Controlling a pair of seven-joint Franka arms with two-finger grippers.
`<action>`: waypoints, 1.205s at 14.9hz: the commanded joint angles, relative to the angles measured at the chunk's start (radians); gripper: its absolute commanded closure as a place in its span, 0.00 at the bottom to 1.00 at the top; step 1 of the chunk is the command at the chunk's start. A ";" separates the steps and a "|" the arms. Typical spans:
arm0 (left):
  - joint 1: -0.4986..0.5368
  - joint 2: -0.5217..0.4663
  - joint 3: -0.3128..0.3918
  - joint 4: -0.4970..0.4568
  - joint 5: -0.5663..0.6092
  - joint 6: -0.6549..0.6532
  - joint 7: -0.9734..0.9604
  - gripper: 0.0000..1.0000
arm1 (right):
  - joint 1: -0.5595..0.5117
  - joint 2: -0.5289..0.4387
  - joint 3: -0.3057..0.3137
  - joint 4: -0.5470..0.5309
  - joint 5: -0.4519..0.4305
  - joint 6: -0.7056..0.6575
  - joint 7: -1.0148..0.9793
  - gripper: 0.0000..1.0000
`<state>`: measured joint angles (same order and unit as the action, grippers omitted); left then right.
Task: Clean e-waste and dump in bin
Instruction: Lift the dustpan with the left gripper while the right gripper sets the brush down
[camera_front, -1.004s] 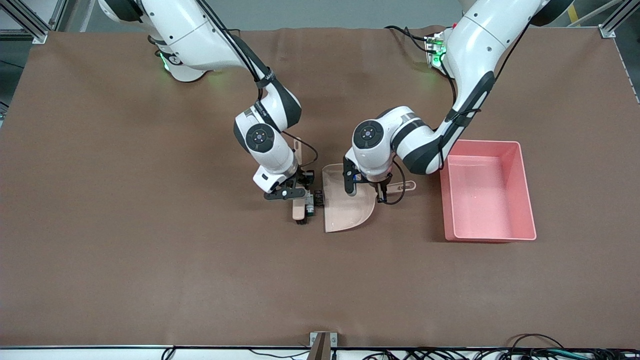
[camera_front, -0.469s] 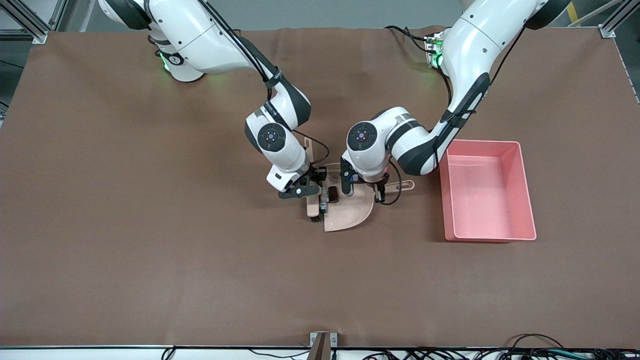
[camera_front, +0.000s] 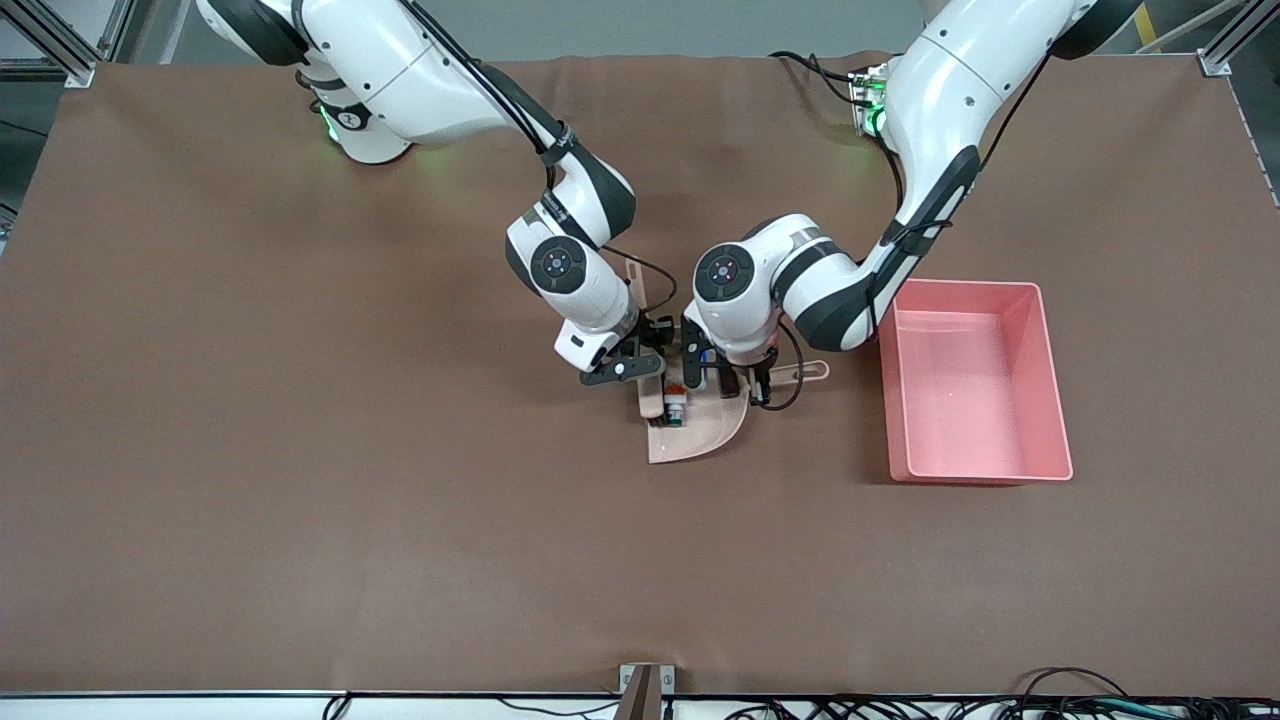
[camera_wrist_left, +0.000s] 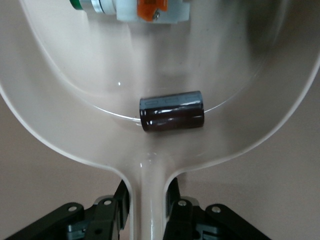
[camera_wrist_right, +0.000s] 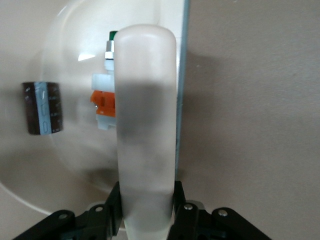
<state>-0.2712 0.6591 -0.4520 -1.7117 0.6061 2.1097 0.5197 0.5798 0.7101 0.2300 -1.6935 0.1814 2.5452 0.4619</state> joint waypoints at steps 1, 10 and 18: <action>0.007 0.011 -0.004 0.015 0.021 -0.016 0.010 0.89 | -0.037 0.011 0.045 0.012 0.027 0.001 -0.052 0.99; 0.017 -0.003 -0.008 0.026 0.020 0.070 0.039 0.89 | -0.299 -0.142 0.032 0.005 0.012 -0.308 -0.242 0.99; 0.271 -0.068 -0.187 0.015 0.006 0.101 0.196 0.92 | -0.575 -0.398 0.022 -0.223 -0.272 -0.410 -0.247 0.99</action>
<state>-0.1175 0.6392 -0.5502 -1.6714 0.6061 2.2087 0.6676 0.0799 0.4226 0.2356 -1.7653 -0.0489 2.0857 0.2054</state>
